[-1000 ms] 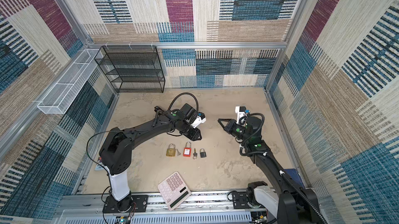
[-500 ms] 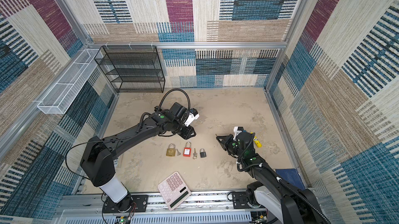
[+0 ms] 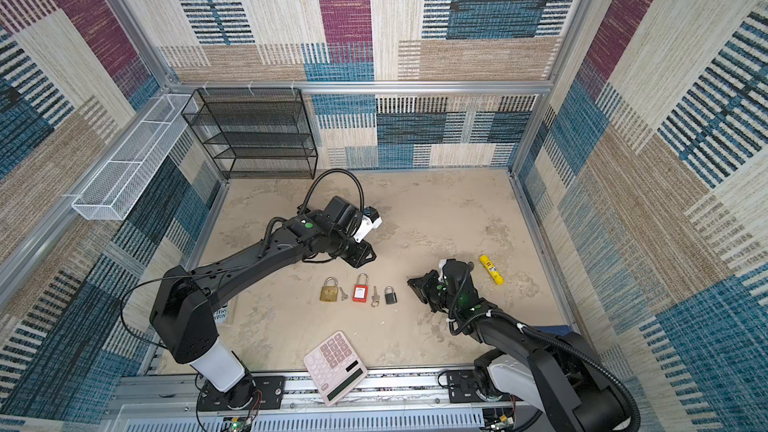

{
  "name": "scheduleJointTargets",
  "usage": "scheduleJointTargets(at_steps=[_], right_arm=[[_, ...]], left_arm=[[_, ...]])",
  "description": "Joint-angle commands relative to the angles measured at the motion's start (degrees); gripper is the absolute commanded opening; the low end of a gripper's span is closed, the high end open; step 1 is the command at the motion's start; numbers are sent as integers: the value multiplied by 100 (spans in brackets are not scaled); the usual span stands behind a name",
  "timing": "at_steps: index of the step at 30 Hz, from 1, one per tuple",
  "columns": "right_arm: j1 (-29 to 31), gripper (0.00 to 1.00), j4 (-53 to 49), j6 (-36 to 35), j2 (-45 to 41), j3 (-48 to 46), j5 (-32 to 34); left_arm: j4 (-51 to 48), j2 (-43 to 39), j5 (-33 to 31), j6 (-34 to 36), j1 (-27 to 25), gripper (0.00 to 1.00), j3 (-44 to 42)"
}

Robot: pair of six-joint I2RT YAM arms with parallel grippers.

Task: Lock with the key

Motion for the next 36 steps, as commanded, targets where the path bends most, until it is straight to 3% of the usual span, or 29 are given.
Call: scheduleJointTargets(at_steps=[1, 29, 36], right_arm=[[144, 0, 320, 294, 132, -5, 101], [432, 4, 1033, 378, 977, -138, 31], [432, 17, 886, 465, 962, -192, 64]], left_arm=[[-30, -43, -74, -36, 1, 30, -23], [-157, -42, -77, 21, 19, 30, -58], [-189, -65, -97, 11, 33, 30, -67]])
